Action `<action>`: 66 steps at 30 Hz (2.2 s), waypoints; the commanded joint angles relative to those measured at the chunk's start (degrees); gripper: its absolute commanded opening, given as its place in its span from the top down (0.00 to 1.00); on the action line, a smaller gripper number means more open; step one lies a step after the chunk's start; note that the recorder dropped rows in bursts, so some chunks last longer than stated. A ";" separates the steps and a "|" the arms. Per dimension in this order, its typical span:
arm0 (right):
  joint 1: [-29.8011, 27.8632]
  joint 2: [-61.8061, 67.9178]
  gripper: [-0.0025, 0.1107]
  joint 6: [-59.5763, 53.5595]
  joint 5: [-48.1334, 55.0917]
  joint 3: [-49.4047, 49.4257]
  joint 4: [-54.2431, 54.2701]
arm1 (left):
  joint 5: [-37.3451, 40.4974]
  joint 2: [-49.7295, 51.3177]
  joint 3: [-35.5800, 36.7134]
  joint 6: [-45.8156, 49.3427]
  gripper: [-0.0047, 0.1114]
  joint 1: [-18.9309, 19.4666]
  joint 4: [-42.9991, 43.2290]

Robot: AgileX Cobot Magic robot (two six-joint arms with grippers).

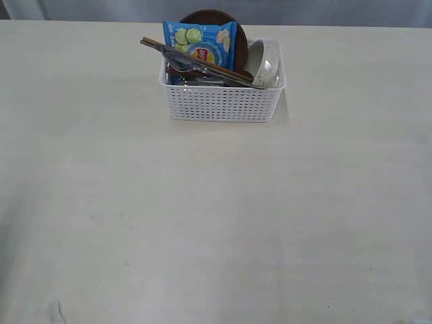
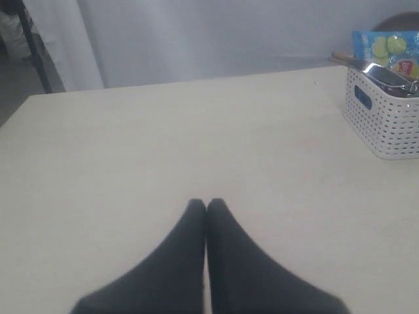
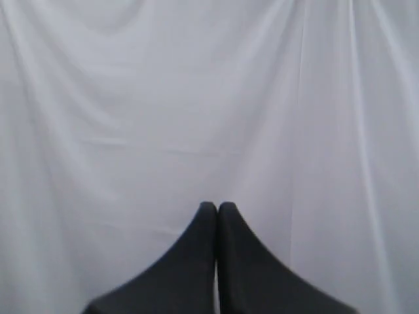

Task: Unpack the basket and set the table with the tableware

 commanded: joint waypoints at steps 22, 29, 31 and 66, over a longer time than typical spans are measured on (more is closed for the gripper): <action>0.06 37.50 0.98 5.77 41.14 -34.03 3.29 | -0.03 -0.11 0.13 -0.13 0.96 -0.35 -0.08; 0.06 43.97 0.98 6.00 34.94 -39.34 10.13 | -0.03 -0.11 0.13 -0.13 0.96 -0.35 -0.08; 0.06 43.97 0.98 6.00 31.15 -39.34 11.67 | -0.03 -0.11 0.13 -0.13 0.96 -0.35 -0.08; 21.05 97.72 0.98 -18.49 71.60 -90.34 13.60 | -0.03 -0.11 0.13 -0.13 0.96 -0.35 -0.08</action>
